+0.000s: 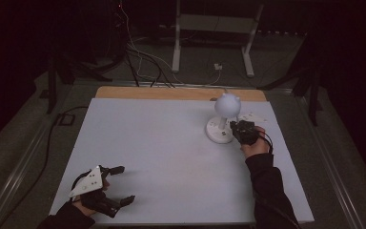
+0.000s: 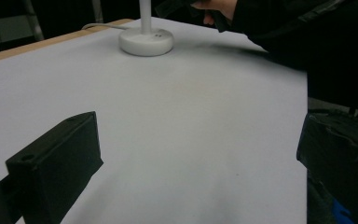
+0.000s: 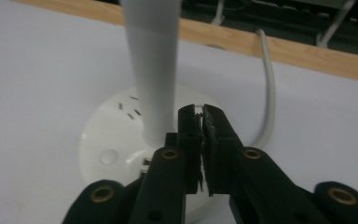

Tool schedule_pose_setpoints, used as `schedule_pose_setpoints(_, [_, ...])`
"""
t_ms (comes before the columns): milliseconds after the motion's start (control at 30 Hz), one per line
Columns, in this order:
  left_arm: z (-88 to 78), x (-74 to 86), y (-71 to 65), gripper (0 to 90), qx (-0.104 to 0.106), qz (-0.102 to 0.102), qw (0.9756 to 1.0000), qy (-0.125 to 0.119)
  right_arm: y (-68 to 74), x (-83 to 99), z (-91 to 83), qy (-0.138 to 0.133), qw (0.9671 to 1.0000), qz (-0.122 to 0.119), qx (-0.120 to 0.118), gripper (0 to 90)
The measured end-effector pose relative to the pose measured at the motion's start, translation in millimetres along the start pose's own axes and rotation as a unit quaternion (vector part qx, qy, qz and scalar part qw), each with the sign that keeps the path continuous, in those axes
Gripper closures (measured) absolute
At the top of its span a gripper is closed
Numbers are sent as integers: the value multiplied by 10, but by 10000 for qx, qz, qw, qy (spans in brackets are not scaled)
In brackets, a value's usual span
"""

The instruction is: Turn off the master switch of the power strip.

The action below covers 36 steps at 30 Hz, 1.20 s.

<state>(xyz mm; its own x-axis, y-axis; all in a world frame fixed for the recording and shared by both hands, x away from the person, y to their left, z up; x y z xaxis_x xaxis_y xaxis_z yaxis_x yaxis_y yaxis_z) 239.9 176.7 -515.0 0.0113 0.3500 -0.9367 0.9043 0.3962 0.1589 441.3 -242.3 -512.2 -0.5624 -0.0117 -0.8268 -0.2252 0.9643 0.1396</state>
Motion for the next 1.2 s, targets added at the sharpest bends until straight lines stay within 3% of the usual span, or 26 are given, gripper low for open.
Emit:
schedule_pose_setpoints(67, [-4,-5,3,3,-22,15,10000,-5,10,-3,-14,-31,10000,-9,-28,816])
schedule_pose_setpoints(167, [-8,-3,3,3,-29,12,10000,-1,40,2,-69,-104,9998,52,-188,668])
schedule_pose_setpoints(200, [-9,-3,1,3,-17,8,10000,-11,40,2,-69,-104,9998,52,-188,668])
schedule_pose_setpoints(233, [-9,-7,3,3,-7,-5,10000,-37,49,4,-102,-117,9994,78,-319,546])
schedule_pose_setpoints(333, [-10,-4,5,3,-3,-19,10000,-38,46,-1,-136,-162,9988,161,-439,477])
schedule_pose_setpoints(400, [-7,-3,4,3,-7,-1,10000,-26,59,-7,-189,-267,9965,201,-771,341])
schedule_pose_setpoints(500, [-6,-6,3,3,-5,-2,10000,-28,98,-2,-223,-185,9948,138,-989,209])
schedule_pose_setpoints(633, [-4,-7,-1,3,19,-15,10000,-42,130,5,-265,-142,9918,248,-1249,140])
schedule_pose_setpoints(767, [-7,-6,0,3,13,-11,10000,-43,144,22,-324,-217,9886,197,-1480,41])
schedule_pose_setpoints(967, [-3,-3,0,3,12,-13,10000,-33,174,21,-404,152,9853,49,-1704,0])
schedule_pose_setpoints(1067, [-1,-4,2,3,14,-21,10000,-38,189,4,-462,28,9851,-23,-1720,0])
schedule_pose_setpoints(1200, [-4,-4,0,3,11,-9,10000,-31,256,4,-547,-120,9824,-88,-1860,0])
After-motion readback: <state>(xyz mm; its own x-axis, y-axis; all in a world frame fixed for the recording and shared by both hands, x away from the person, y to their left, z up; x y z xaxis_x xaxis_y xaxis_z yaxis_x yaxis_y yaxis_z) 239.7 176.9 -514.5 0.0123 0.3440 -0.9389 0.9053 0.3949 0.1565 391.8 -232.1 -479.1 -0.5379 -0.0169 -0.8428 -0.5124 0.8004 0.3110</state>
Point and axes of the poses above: each handheld gripper's, and its own axes: z roughly forward along the jaws, x roughly out of its underside, y roughly to its left, the point moved 5 cm from there along z, roughly forward along the jaws, and after that the axes turned 13 degrees about z, right-handed, at the moved point
